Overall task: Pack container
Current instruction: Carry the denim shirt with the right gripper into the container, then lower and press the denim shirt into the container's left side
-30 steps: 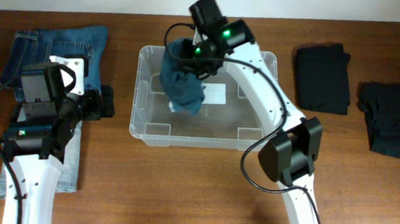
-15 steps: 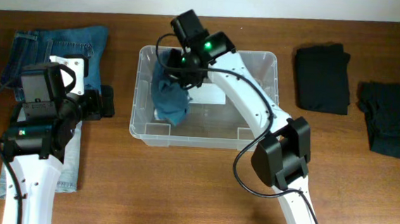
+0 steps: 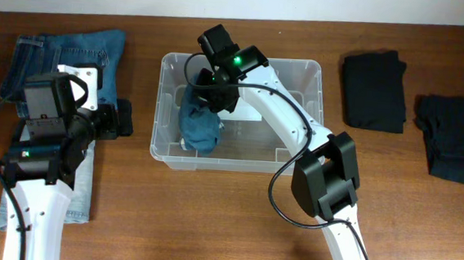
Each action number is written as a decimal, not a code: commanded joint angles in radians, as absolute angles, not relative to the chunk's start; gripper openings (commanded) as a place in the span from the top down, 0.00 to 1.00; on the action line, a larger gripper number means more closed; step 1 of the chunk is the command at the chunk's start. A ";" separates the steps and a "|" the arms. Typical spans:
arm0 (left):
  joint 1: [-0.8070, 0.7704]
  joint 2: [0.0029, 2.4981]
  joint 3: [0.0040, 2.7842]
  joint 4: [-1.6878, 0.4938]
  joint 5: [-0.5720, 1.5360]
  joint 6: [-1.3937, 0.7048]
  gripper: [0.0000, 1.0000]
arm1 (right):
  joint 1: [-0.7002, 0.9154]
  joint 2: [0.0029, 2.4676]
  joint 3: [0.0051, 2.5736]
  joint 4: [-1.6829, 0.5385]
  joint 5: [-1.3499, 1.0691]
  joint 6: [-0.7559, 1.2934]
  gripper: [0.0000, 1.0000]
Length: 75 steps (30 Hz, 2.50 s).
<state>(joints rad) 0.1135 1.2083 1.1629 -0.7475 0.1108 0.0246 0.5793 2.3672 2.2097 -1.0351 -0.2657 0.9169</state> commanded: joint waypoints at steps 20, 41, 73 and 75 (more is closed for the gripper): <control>0.116 1.212 1.163 -0.745 0.104 0.015 0.00 | 0.614 2.377 2.198 -1.074 0.057 0.630 0.16; 0.116 1.212 1.163 -0.745 0.104 0.015 0.01 | 0.554 2.386 2.207 -1.114 0.116 0.423 0.87; 0.116 1.212 1.163 -0.745 0.104 0.015 0.01 | 0.600 2.370 2.082 -1.018 -0.020 0.419 0.91; 0.116 1.212 1.163 -0.745 0.104 0.015 0.01 | 0.595 2.358 2.112 -1.053 0.038 0.419 0.88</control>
